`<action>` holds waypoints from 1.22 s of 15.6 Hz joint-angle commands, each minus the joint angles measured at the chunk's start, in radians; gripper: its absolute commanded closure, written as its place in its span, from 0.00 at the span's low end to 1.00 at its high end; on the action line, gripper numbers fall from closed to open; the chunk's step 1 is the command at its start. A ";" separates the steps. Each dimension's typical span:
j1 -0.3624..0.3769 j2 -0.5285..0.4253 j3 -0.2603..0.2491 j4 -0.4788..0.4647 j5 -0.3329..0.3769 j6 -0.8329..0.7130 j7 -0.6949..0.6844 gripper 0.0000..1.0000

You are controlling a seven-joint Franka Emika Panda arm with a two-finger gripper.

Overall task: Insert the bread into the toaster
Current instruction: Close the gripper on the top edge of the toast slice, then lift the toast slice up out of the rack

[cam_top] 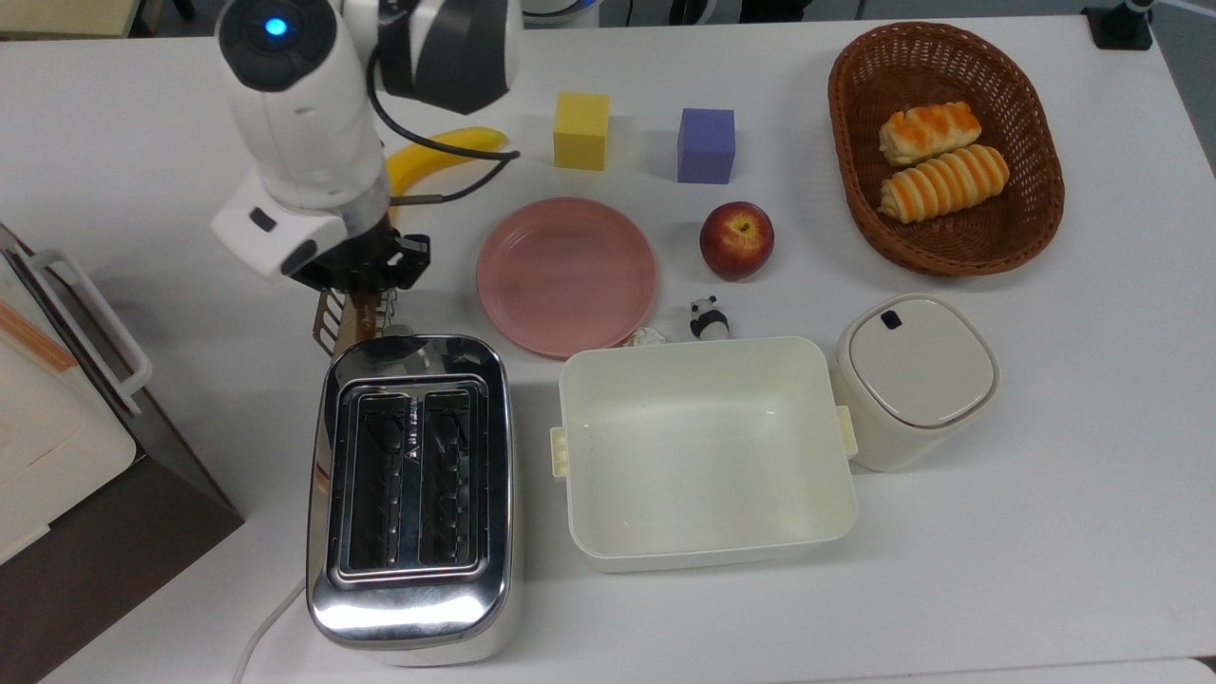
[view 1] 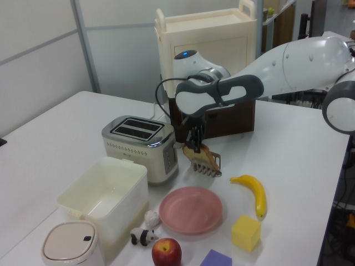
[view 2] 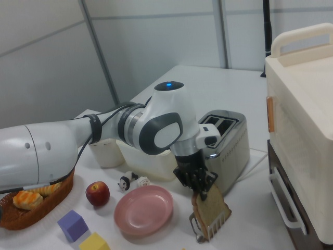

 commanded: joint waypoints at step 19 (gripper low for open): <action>-0.030 -0.196 0.003 0.173 0.134 -0.082 -0.017 1.00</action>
